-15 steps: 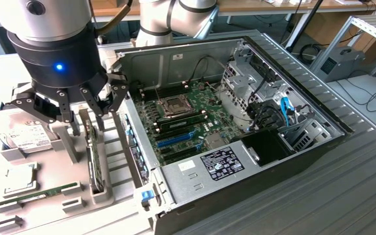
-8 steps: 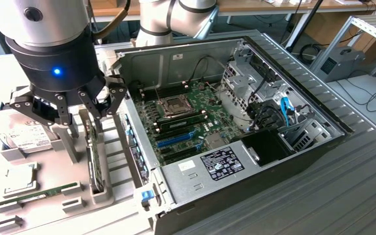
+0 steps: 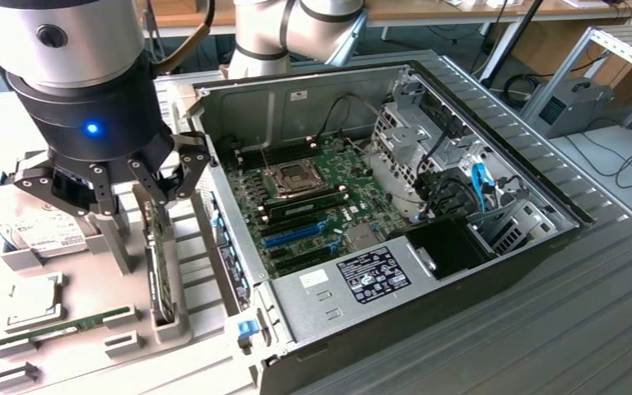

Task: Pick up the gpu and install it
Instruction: 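Pick up the gpu and move the gpu toward the slot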

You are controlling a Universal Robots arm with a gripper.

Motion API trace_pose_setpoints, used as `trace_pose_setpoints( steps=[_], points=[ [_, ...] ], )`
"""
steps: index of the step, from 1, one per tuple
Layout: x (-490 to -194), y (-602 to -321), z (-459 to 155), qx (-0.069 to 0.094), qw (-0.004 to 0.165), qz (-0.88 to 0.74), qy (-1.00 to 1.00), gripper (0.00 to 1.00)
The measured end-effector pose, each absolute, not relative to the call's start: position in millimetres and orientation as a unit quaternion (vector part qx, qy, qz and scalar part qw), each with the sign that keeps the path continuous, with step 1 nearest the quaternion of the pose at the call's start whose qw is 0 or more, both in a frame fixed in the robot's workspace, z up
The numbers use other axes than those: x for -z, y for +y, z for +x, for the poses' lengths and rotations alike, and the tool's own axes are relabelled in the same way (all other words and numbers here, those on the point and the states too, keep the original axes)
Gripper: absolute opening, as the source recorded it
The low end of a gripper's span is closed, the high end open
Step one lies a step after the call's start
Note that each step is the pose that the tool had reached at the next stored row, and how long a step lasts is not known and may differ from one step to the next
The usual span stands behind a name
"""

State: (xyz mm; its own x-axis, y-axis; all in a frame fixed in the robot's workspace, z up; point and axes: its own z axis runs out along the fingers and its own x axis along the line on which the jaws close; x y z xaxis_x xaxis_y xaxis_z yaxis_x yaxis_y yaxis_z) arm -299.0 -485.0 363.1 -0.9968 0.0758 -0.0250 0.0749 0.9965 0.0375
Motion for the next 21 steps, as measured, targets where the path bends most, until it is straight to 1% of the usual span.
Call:
trace_pose_setpoints(
  steps=[21],
  points=[
    [-356.9,-484.8,-305.3,-0.018,0.013,0.038,0.999,0.42]
  ],
)
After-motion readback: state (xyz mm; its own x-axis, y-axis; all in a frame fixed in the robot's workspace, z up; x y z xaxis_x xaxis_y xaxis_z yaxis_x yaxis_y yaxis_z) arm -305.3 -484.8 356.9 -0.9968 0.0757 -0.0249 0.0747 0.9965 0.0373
